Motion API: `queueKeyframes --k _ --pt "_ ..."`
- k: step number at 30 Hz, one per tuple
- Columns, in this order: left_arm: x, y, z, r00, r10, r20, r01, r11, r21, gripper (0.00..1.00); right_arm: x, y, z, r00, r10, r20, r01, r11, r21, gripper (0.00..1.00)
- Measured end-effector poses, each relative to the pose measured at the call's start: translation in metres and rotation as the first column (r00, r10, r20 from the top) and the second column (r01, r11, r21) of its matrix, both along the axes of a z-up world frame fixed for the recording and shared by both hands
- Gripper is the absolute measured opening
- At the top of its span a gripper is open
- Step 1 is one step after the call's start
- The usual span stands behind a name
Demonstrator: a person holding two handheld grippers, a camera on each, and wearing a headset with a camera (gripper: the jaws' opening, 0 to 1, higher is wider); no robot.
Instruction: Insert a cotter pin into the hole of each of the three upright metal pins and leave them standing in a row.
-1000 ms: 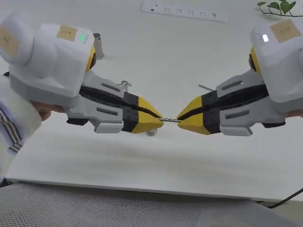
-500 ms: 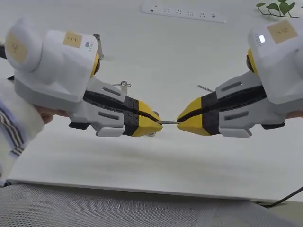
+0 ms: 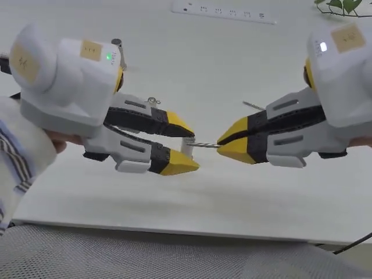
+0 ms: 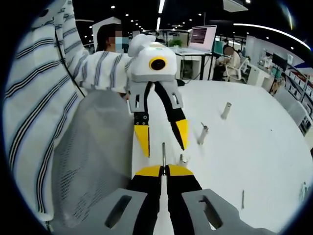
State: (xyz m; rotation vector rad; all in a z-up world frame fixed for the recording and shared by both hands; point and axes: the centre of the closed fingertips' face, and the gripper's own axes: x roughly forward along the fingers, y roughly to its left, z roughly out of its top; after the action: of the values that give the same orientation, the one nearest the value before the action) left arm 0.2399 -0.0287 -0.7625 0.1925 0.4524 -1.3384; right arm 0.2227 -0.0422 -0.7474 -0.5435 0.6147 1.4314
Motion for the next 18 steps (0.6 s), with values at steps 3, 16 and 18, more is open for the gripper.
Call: queueKeyframes --k 3,16,18 --pt "0.011 0.009 -0.009 0.999 0.042 0.016 -0.043 0.999 0.03 0.37 0.004 -0.005 -0.006 0.999 -0.031 -0.013 0.031 1.0 0.003 0.04" --pt "0.02 0.015 -0.035 0.996 0.084 -0.013 -0.083 0.994 0.069 0.38 0.018 -0.022 -0.036 0.984 -0.171 -0.044 0.171 0.985 -0.011 0.04" --pt "0.022 0.014 -0.039 0.996 0.09 -0.013 -0.089 0.993 0.075 0.38 0.021 -0.024 -0.039 0.981 -0.192 -0.04 0.192 0.981 -0.015 0.04"
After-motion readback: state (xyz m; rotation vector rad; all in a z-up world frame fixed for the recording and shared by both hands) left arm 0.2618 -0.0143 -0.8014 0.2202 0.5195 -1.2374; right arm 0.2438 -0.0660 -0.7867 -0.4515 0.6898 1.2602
